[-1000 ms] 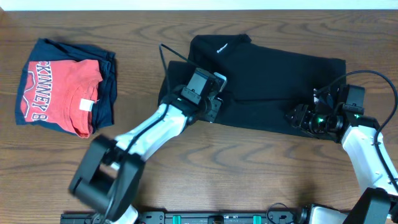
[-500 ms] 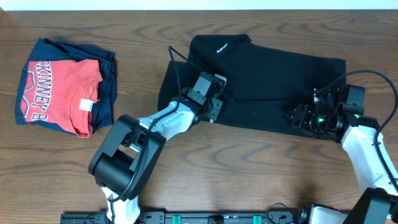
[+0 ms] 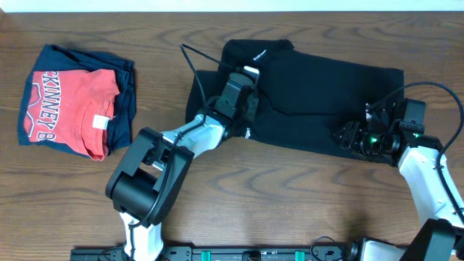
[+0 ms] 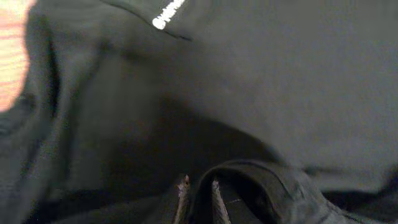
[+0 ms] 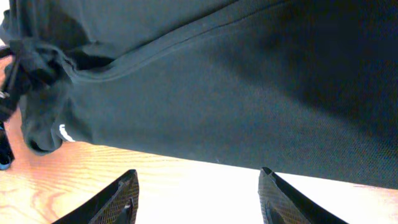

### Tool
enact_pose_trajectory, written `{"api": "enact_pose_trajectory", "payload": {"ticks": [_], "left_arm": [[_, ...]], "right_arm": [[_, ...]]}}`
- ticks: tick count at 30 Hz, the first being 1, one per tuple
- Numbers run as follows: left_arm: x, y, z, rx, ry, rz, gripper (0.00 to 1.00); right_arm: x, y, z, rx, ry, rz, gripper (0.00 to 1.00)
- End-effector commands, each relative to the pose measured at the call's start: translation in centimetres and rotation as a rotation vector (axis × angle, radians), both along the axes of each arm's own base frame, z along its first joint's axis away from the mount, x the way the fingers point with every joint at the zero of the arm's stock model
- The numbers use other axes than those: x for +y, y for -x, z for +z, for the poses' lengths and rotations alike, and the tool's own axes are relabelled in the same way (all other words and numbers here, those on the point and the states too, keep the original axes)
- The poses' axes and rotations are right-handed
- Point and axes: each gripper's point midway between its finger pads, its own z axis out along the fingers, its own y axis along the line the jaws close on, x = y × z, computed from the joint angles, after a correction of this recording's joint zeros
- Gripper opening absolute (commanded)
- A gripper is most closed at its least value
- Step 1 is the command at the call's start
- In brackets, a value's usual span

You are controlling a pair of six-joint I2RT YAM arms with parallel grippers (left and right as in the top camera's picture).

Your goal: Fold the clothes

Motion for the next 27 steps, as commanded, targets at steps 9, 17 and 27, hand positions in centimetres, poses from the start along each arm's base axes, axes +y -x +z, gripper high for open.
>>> {"api": "enact_pose_trajectory", "payload": {"ticks": [9,17,27], "left_arm": [[2.5,2.9,0.9,0.179,-0.144,-0.017,0.76],[4.8,6.6,-2.3,0.364,-0.252,-0.016,0.31],[4.2,5.2,-7.0,0.369,-0.254,-0.008,0.06]], "right_arm": [[0.2,-0.3,0.5,-0.019,0.008,0.020,0.60],[0.2,-0.3,0.5,-0.022,0.008,0.020,0.60],[0.2,-0.4,0.5,-0.023,0.009,0.020,0.61]]}}
